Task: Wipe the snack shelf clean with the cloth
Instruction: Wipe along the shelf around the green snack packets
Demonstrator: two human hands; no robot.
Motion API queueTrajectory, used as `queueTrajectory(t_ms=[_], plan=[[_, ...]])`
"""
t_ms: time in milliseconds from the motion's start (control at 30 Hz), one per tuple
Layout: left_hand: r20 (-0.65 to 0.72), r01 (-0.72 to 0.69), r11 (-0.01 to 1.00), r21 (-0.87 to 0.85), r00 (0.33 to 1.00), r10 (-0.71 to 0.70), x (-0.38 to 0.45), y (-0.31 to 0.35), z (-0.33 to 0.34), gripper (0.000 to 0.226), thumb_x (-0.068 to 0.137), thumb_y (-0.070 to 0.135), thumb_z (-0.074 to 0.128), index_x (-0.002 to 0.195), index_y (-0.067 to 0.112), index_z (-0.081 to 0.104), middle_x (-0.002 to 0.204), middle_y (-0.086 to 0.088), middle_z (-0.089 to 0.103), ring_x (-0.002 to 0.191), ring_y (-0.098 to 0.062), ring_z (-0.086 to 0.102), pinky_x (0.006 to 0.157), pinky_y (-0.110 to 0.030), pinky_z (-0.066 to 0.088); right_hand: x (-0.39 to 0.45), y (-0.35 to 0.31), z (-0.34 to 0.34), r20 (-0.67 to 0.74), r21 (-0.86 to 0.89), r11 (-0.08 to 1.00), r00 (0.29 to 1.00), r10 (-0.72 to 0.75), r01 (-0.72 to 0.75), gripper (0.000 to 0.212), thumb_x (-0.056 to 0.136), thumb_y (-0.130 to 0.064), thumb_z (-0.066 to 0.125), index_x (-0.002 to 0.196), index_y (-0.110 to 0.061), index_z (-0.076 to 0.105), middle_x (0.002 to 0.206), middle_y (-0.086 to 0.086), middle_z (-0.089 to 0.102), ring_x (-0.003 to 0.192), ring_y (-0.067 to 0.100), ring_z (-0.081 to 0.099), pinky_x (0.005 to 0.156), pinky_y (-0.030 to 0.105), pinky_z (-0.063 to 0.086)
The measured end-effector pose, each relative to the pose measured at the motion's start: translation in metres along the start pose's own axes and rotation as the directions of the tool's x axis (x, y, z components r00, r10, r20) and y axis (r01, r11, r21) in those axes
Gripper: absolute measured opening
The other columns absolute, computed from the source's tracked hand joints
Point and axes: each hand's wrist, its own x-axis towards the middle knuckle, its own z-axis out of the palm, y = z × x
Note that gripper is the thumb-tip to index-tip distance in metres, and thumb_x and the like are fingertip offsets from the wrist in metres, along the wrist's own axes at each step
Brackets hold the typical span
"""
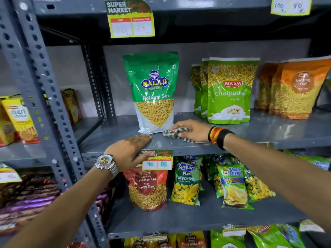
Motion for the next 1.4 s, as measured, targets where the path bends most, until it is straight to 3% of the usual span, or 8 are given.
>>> queueTrajectory(t_ms=[133, 333, 567, 700, 800, 967, 1100, 1400], plan=[[0.026, 0.009, 1.0, 0.001, 1.0, -0.009, 0.0, -0.001, 0.001, 0.087, 0.094, 0.078, 0.015, 0.156, 0.021, 0.036, 0.159, -0.001, 0.043, 0.143, -0.019, 0.044, 0.116, -0.037, 0.038, -0.022, -0.003, -0.035, 0.246, 0.17, 0.985, 0.968, -0.055, 0.013, 0.031, 0.094, -0.02, 0.063, 0.125, -0.027, 0.064, 0.131, -0.013, 0.06, 0.118, 0.005, 0.057, 0.099, 0.019, 0.041], [0.023, 0.012, 1.0, 0.007, 1.0, -0.012, -0.001, 0.001, -0.003, 0.086, 0.093, 0.076, 0.018, 0.156, 0.02, 0.037, 0.158, -0.003, 0.044, 0.143, -0.022, 0.045, 0.115, -0.037, 0.038, -0.025, 0.053, -0.042, -0.109, 0.059, 0.991, 0.986, 0.128, -0.122, 0.028, 0.096, -0.017, 0.059, 0.122, -0.026, 0.063, 0.144, 0.004, 0.051, 0.135, 0.025, 0.046, 0.101, 0.03, 0.034], [0.038, 0.028, 1.0, -0.002, 0.999, -0.027, -0.002, 0.006, -0.007, 0.089, 0.092, 0.078, 0.015, 0.156, 0.02, 0.037, 0.158, -0.004, 0.044, 0.143, -0.022, 0.045, 0.114, -0.037, 0.038, -0.062, 0.022, -0.035, 0.132, 0.143, 0.989, 0.989, -0.064, 0.045, 0.031, 0.093, -0.023, 0.064, 0.123, -0.031, 0.063, 0.126, -0.015, 0.064, 0.116, 0.005, 0.059, 0.102, 0.024, 0.044], [0.052, 0.048, 0.999, -0.006, 0.998, -0.048, 0.0, 0.009, -0.007, 0.094, 0.091, 0.081, 0.01, 0.156, 0.019, 0.037, 0.157, -0.005, 0.045, 0.141, -0.024, 0.047, 0.113, -0.04, 0.04, -0.048, 0.037, -0.047, -0.078, 0.16, 0.987, 0.997, 0.009, 0.003, 0.03, 0.093, -0.016, 0.063, 0.123, -0.02, 0.065, 0.123, -0.001, 0.065, 0.11, 0.012, 0.059, 0.107, 0.04, 0.043], [0.079, 0.067, 0.998, -0.006, 0.995, -0.066, 0.001, 0.009, -0.007, 0.095, 0.089, 0.083, 0.008, 0.158, 0.021, 0.032, 0.16, -0.003, 0.04, 0.144, -0.022, 0.042, 0.117, -0.037, 0.034, -0.048, 0.042, -0.026, -0.03, 0.082, 0.997, 0.999, 0.016, -0.014, 0.03, 0.094, -0.02, 0.062, 0.121, -0.032, 0.064, 0.139, 0.0, 0.058, 0.117, 0.023, 0.061, 0.103, 0.05, 0.046], [0.043, -0.003, 1.0, 0.004, 0.999, 0.003, 0.011, 0.025, -0.006, 0.081, 0.096, 0.073, 0.022, 0.158, 0.02, 0.033, 0.16, -0.005, 0.041, 0.145, -0.021, 0.04, 0.118, -0.033, 0.027, -0.076, 0.031, -0.05, 0.077, 0.167, 0.984, 0.995, -0.07, 0.056, 0.031, 0.093, -0.019, 0.063, 0.124, -0.026, 0.064, 0.131, -0.005, 0.063, 0.117, 0.013, 0.059, 0.102, 0.027, 0.044], [0.037, -0.102, 0.995, -0.003, 0.994, 0.102, 0.046, 0.061, 0.003, 0.077, 0.099, 0.068, 0.028, 0.157, 0.016, 0.034, 0.158, -0.008, 0.044, 0.144, -0.023, 0.043, 0.118, -0.038, 0.035, -0.06, 0.072, -0.083, -0.213, 0.215, 0.976, 0.977, 0.018, 0.029, 0.031, 0.093, -0.008, 0.063, 0.121, -0.02, 0.065, 0.128, 0.002, 0.062, 0.117, 0.013, 0.054, 0.106, 0.033, 0.039], [0.018, -0.025, 0.999, -0.022, 1.0, 0.025, 0.066, 0.082, 0.015, 0.075, 0.1, 0.067, 0.029, 0.159, 0.021, 0.03, 0.16, -0.003, 0.04, 0.146, -0.018, 0.039, 0.119, -0.03, 0.024, -0.063, 0.116, -0.067, -0.1, 0.151, 0.989, 0.995, 0.015, 0.001, 0.031, 0.095, -0.014, 0.061, 0.125, -0.021, 0.064, 0.142, 0.004, 0.053, 0.135, 0.021, 0.045, 0.108, 0.034, 0.035]])
